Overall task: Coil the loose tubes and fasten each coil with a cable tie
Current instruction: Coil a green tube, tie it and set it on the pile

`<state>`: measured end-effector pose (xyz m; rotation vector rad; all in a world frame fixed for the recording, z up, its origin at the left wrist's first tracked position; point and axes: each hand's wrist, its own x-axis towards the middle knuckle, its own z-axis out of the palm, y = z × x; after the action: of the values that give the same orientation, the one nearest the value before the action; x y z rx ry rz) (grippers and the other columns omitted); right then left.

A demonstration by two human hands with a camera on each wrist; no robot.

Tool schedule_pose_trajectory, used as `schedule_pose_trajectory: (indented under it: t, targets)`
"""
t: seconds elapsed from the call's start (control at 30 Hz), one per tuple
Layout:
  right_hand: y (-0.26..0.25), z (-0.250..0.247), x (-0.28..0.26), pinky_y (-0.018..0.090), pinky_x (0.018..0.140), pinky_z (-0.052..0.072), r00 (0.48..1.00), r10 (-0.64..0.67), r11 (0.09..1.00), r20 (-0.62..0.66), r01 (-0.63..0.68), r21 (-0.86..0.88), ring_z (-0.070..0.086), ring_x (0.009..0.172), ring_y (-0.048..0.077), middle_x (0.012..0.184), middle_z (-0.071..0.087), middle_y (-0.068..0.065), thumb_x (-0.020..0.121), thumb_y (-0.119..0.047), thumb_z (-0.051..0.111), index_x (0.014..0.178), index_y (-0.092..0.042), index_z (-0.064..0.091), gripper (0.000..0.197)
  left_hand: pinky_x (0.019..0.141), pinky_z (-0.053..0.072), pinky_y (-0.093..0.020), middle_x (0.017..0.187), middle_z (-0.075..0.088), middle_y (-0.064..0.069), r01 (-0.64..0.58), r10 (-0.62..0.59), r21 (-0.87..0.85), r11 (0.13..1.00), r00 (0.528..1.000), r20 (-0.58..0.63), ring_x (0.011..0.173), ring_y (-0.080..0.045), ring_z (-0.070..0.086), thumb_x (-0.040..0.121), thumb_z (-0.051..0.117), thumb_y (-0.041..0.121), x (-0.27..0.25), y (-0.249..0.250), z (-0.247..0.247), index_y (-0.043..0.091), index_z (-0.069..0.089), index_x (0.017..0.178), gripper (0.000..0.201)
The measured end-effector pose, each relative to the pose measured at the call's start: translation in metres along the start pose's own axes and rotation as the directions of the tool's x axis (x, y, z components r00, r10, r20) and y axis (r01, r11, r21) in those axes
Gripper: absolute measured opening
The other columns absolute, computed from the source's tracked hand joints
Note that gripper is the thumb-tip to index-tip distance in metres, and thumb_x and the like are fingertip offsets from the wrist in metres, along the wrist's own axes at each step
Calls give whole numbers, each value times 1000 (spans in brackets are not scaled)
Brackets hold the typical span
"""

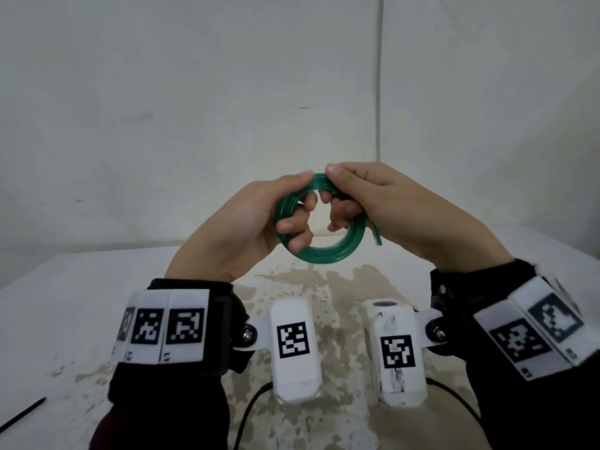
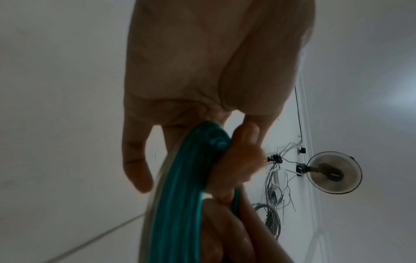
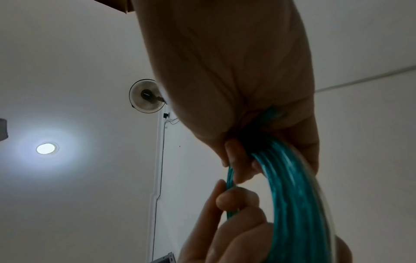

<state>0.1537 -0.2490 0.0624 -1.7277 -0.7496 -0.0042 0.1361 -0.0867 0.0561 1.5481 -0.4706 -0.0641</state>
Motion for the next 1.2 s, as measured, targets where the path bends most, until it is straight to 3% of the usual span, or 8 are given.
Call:
schedule_pose_trajectory:
  t: [0.2, 0.4, 0.57, 0.67, 0.77, 0.9, 1.0, 1.2]
  targets:
    - [0, 4, 5, 34, 74, 55, 990, 50, 963, -133, -13, 267, 56, 62, 15, 63, 58, 3, 103, -17, 32, 99, -4, 56, 27, 46, 21, -17, 49, 23, 9, -173, 163, -66, 983, 977, -136, 44, -8, 19, 102, 35, 30, 3, 1, -1, 12, 42, 69, 38]
    - [2, -6, 4, 33, 83, 56, 998, 59, 932, 8, -58, 357, 66, 84, 16, 82, 70, 4, 103, -26, 30, 100, -9, 65, 38, 55, 21, -23, 48, 25, 9, -338, 254, -246, 908, 914, -316, 42, -7, 21, 103, 30, 33, 10, -2, 11, 14, 41, 70, 39]
    - [5, -12, 5, 27, 75, 45, 994, 104, 920, -33, -84, 382, 49, 59, 11, 56, 49, -5, 103, -35, 29, 78, -16, 50, 38, 50, 36, -20, 46, 29, 3, -254, 197, -362, 897, 963, -186, 43, -13, 33, 103, 25, 30, 12, -4, 22, 11, 41, 69, 42]
    - [6, -11, 4, 27, 73, 38, 998, 53, 964, -33, -42, 264, 37, 57, 13, 50, 34, -9, 103, -34, 30, 75, -14, 49, 39, 66, 45, -27, 40, 34, 2, -104, 89, -210, 972, 993, -83, 41, -19, 45, 100, 29, 35, 10, -1, 21, 10, 43, 68, 42]
    - [6, -5, 2, 26, 73, 40, 999, 35, 995, -5, -35, 95, 34, 54, 9, 48, 33, -14, 103, -33, 33, 75, -13, 52, 39, 83, 38, -39, 39, 32, 5, -35, 34, -16, 999, 996, -84, 37, -17, 44, 99, 37, 36, 6, 0, 11, 11, 45, 69, 40]
    - [2, 2, 6, 29, 68, 49, 993, 114, 979, -38, -106, 177, 37, 52, 12, 50, 37, -6, 103, -25, 32, 78, -10, 58, 39, 50, 25, -20, 44, 29, 10, -130, 147, 112, 985, 976, -159, 40, -9, 23, 102, 36, 28, 1, 2, 6, 7, 45, 75, 36]
    - [0, 0, 4, 28, 69, 51, 996, 89, 977, -19, -83, 196, 45, 59, 12, 58, 47, -3, 104, -26, 31, 82, -12, 60, 39, 47, 16, -21, 52, 20, 3, -196, 234, 190, 962, 950, -207, 45, -12, 17, 102, 37, 29, -4, 9, 7, 8, 45, 73, 36]
    - [0, 30, 7, 36, 74, 43, 995, -19, 998, -101, 24, 54, 39, 59, 13, 58, 40, -4, 103, -22, 29, 78, -10, 53, 37, 43, 23, -16, 48, 23, 6, -141, 206, 243, 960, 941, -268, 44, -12, 21, 101, 39, 29, -25, 14, -3, 5, 49, 75, 38]
